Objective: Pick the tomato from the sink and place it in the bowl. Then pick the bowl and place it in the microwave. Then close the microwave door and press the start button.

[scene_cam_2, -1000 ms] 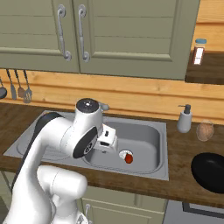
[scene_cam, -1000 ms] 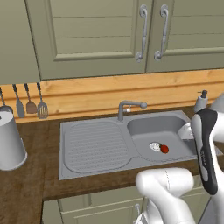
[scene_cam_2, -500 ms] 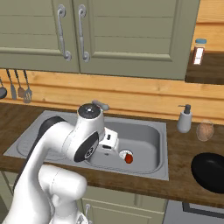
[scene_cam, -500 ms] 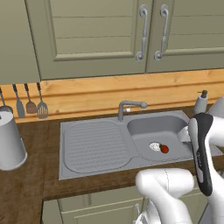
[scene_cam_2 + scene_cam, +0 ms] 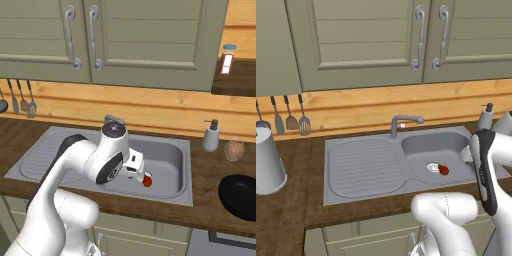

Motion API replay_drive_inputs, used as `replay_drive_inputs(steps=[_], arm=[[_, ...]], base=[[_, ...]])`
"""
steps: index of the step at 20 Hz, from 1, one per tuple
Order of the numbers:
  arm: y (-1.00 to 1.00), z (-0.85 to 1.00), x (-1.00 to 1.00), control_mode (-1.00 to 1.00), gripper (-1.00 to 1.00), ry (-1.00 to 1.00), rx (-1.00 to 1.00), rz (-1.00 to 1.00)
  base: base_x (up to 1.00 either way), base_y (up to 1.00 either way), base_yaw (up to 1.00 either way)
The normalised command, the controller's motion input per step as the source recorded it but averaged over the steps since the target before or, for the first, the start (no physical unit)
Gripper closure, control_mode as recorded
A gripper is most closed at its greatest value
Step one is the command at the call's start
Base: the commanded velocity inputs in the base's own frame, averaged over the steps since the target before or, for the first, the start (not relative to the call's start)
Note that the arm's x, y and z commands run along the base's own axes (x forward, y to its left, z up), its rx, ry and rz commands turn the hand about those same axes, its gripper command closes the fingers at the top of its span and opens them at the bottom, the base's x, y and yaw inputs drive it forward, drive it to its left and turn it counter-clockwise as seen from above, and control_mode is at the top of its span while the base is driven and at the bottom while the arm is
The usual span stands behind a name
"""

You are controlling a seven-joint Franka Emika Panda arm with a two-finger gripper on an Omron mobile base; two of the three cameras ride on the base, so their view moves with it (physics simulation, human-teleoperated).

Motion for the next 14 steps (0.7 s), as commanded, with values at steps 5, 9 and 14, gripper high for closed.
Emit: replay_drive_inputs(steps=[5,9,14], arm=[[-0.24,-0.35,0.15,-1.00,-1.00,0.00,0.00,0.00],[-0.06,-0.44,0.11,-1.00,-1.00,0.00,0.00,0.00],[0.00,-0.48,0.41,-1.00,-1.00,0.00,-0.10,0.00]], base=[[0.00,0.00,0.00],[0.00,0.00,0.00],[0.00,0.00,0.00]])
